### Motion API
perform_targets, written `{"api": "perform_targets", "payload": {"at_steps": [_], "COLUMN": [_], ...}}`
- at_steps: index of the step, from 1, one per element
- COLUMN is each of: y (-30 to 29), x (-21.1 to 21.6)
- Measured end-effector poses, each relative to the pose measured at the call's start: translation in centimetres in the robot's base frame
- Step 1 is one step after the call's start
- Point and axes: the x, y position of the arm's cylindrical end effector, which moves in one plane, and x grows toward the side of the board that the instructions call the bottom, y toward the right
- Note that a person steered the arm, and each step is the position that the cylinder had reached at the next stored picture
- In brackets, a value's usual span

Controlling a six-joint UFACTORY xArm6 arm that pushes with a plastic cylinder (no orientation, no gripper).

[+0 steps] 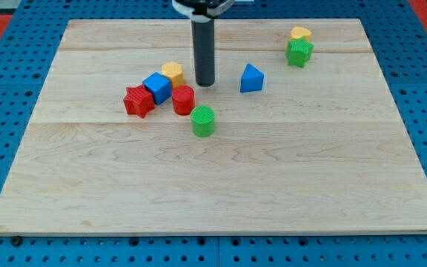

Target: Place the blue triangle at the bottom of the green star

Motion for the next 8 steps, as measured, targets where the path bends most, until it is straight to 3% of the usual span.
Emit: {"api": "perform_targets", "payload": {"at_steps": [3,4,6,8], "y": [11.8,12.5,12.6,14.7], "x": [0.9,1.0,6.9,3.9]}}
